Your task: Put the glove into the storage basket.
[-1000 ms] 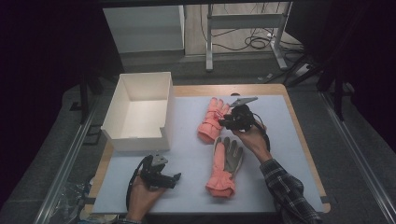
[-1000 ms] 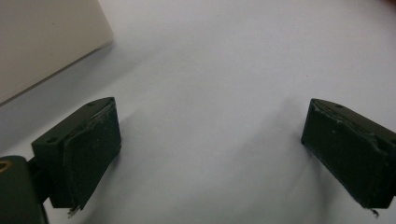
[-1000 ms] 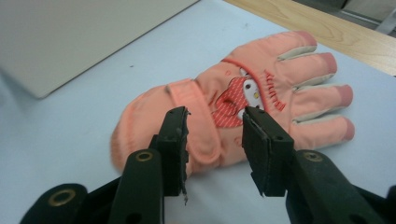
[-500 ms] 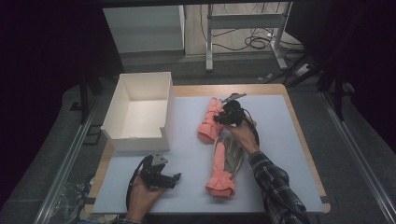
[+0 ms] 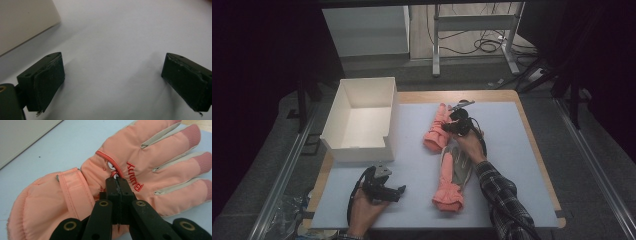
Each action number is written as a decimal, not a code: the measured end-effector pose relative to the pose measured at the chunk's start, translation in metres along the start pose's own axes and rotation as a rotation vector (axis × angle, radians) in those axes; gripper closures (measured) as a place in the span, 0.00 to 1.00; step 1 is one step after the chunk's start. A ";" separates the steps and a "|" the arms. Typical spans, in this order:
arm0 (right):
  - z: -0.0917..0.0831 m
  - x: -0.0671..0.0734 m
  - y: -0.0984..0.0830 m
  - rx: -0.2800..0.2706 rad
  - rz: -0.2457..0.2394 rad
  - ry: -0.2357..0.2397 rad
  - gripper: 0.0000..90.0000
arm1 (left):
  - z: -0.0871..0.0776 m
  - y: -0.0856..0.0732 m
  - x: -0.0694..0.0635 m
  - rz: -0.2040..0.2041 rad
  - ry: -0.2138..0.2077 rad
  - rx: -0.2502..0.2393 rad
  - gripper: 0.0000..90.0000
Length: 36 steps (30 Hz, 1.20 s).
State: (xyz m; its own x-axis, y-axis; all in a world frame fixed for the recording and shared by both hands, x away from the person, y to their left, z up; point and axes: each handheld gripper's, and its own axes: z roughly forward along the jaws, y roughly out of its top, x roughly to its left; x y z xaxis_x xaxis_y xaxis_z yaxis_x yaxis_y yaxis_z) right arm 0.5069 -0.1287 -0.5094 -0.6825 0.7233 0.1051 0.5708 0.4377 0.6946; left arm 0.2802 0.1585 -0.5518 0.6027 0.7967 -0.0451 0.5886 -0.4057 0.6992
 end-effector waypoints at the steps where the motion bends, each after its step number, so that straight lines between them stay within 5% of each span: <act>1: -0.001 0.000 0.001 -0.002 -0.004 -0.005 0.99 | 0.000 0.000 0.000 0.000 0.000 0.000 0.05; 20: -0.042 -0.001 0.019 -0.076 -0.022 -0.014 1.00 | 0.000 0.000 0.000 0.004 0.001 0.001 0.05; 36: -0.099 0.011 0.030 -0.102 -0.076 0.070 1.00 | 0.000 0.000 0.000 0.002 0.001 0.000 0.05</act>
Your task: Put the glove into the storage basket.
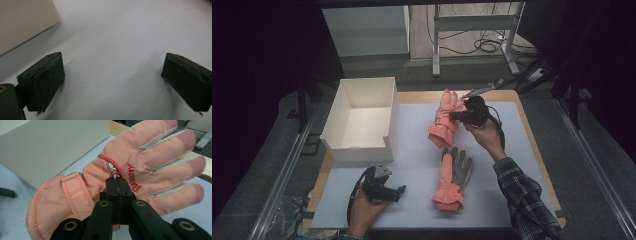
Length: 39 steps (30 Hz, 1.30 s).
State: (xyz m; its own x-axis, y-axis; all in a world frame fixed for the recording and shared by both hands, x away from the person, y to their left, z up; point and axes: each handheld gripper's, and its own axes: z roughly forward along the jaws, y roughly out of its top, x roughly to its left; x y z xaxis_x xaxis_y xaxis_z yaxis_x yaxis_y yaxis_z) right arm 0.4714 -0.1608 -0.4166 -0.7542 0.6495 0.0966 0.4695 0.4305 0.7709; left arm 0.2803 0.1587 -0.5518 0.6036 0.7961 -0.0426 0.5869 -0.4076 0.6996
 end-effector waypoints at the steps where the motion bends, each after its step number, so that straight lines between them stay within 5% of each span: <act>1: -0.005 0.002 0.000 -0.002 -0.002 0.010 1.00 | 0.000 0.000 0.000 0.000 0.000 0.000 0.05; 12: -0.050 0.031 -0.012 0.006 -0.023 0.076 1.00 | 0.000 0.000 0.000 0.002 0.000 0.001 0.05; 23: -0.085 0.064 -0.053 0.054 -0.031 0.118 1.00 | 0.000 0.000 0.000 0.001 0.000 0.000 0.05; 33: -0.074 0.086 -0.094 0.118 -0.024 0.170 1.00 | 0.000 0.000 0.000 0.001 0.001 0.000 0.05; 39: -0.060 0.088 -0.111 0.143 -0.026 0.151 1.00 | 0.000 0.000 0.000 -0.001 0.000 0.000 0.05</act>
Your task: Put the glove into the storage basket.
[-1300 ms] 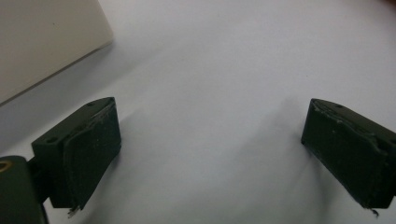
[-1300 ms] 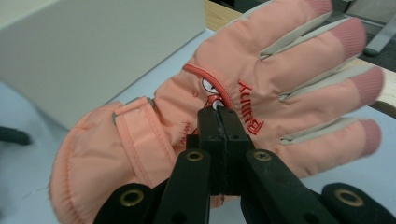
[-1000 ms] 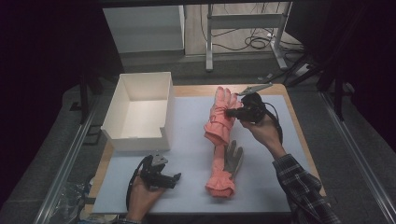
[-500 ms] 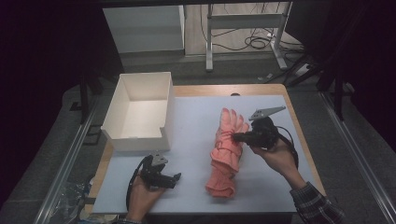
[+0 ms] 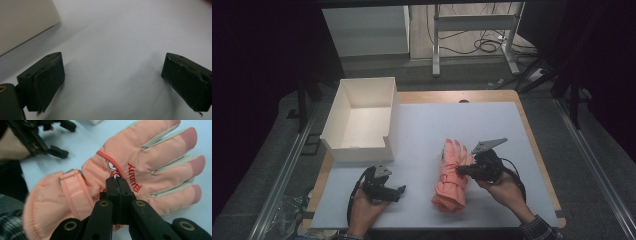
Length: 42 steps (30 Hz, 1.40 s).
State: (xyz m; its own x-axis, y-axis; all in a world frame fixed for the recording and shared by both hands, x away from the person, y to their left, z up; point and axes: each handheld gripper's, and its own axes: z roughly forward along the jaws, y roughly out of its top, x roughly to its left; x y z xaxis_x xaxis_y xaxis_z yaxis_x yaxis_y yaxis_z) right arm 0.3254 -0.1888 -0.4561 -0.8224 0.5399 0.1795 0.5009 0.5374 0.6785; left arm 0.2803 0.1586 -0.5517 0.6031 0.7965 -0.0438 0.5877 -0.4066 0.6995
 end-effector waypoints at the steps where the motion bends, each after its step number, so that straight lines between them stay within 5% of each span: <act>1: 0.003 -0.001 -0.002 0.005 0.000 -0.003 1.00 | 0.000 0.000 0.000 -0.001 0.000 -0.001 0.05; 11: 0.021 0.000 -0.010 0.012 -0.023 -0.006 0.94 | 0.000 0.000 0.000 0.000 0.000 0.000 0.05; 18: 0.001 0.000 -0.006 -0.044 -0.032 -0.031 0.75 | 0.000 0.000 0.000 0.000 0.000 0.000 0.05; 28: -0.022 -0.018 -0.022 -0.112 -0.008 -0.150 0.71 | 0.000 0.000 0.000 0.000 0.001 0.000 0.05; 34: -0.008 -0.034 -0.054 -0.103 0.059 -0.164 0.79 | 0.000 0.000 0.000 0.003 0.000 0.003 0.05; 42: 0.018 -0.033 -0.072 -0.076 0.044 -0.162 0.83 | 0.000 0.000 0.000 0.003 0.001 0.003 0.05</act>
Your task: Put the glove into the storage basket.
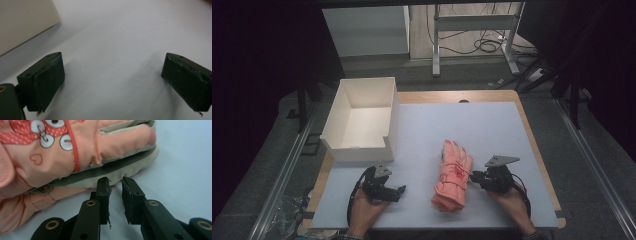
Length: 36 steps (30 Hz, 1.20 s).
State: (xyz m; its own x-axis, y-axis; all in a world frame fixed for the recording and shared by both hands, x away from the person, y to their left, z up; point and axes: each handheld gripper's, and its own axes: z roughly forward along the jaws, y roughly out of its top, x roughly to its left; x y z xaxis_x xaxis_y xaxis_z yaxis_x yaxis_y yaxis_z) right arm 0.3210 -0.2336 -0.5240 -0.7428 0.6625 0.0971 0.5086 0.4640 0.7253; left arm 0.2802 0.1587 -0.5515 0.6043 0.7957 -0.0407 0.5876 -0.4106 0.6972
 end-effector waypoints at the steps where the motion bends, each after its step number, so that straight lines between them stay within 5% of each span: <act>1: 0.002 0.001 0.000 0.000 -0.004 0.000 0.83 | 0.000 0.000 0.000 0.000 0.000 0.000 0.05; 6: 0.003 0.004 -0.001 -0.005 -0.009 -0.007 0.83 | 0.000 0.000 0.000 0.000 0.000 0.000 0.05; 25: -0.018 0.039 -0.022 -0.020 -0.051 0.098 0.83 | 0.000 0.000 0.000 0.000 0.000 0.000 0.05; 36: -0.008 0.051 -0.023 -0.015 -0.061 0.145 0.83 | 0.000 0.000 0.000 0.000 0.000 0.000 0.05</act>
State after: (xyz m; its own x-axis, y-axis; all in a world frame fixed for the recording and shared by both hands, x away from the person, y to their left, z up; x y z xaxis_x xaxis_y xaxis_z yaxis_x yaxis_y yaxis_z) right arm 0.2677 -0.2149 -0.5307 -0.8274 0.5415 0.1491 0.4553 0.4912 0.7426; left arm 0.2802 0.1588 -0.5515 0.6045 0.7956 -0.0403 0.5874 -0.4110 0.6971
